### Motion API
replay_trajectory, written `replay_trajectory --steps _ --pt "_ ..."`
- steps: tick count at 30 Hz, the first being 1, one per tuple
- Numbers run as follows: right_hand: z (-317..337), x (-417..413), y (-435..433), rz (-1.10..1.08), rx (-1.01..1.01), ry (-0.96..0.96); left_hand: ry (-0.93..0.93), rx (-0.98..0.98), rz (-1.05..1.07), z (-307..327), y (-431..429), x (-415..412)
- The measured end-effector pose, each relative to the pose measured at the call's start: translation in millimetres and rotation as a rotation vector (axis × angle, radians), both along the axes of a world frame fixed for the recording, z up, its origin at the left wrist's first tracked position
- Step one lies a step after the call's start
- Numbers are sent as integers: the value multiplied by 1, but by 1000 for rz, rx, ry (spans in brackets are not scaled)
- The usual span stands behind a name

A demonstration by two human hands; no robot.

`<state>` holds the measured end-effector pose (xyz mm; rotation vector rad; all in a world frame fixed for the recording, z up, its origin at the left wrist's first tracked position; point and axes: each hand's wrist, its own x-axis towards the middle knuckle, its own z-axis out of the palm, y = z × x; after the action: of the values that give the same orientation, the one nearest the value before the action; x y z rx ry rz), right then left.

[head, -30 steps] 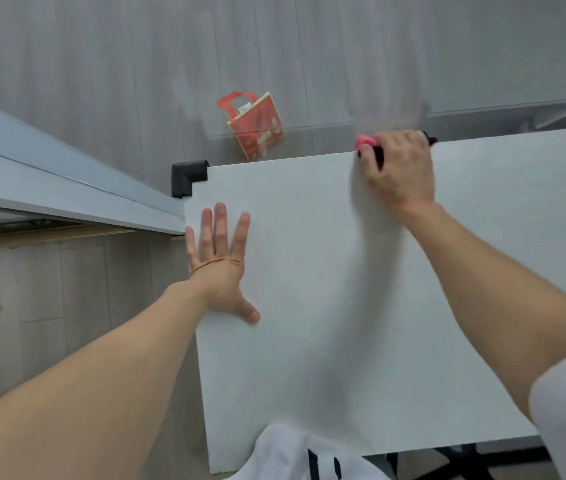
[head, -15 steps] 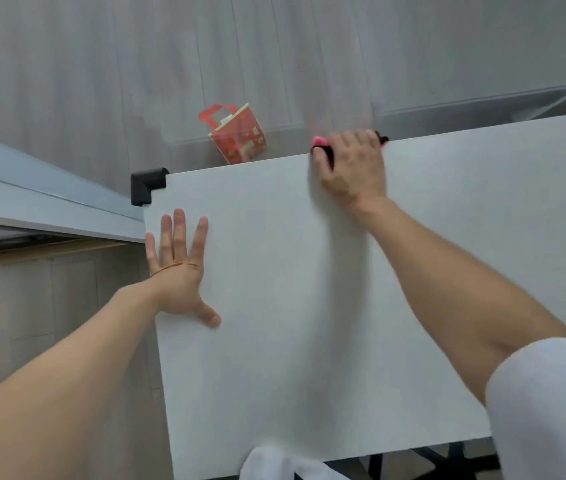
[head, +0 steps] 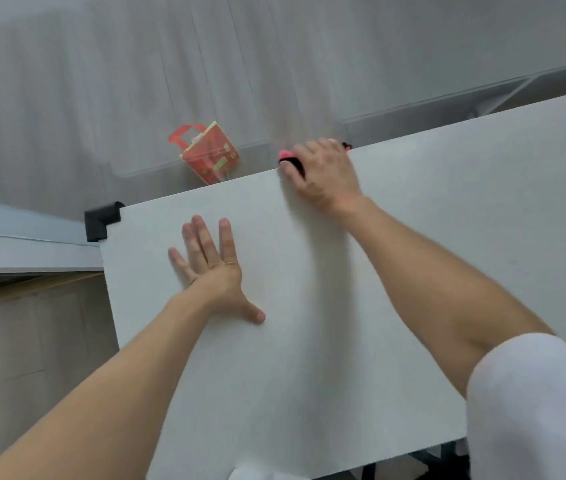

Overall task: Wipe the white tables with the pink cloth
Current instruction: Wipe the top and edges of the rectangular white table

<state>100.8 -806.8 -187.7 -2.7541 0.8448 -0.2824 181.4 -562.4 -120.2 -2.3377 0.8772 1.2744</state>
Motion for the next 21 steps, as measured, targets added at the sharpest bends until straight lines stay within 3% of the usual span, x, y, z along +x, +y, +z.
replay_trajectory --steps 4,7,10,13,16,18,21 --pt "4 -110 -115 -268 -88 52 72 1 40 -7 0 4" --pt "-9 -54 -54 -406 -93 -3 86 13 40 -6 1 3" --pt "-10 47 65 -75 28 -113 71 10 36 -7 -1 4" --pt "2 87 104 128 138 -25 44 9 43 -5 0 3" --pt "-1 29 34 138 108 -37 67 -28 62 -6 2 2" --pt "-1 -39 -43 -5 -8 9 77 -37 64 -5 2 1" --pt "6 -94 -100 -222 -4 34 73 -30 82 -4 2 2"
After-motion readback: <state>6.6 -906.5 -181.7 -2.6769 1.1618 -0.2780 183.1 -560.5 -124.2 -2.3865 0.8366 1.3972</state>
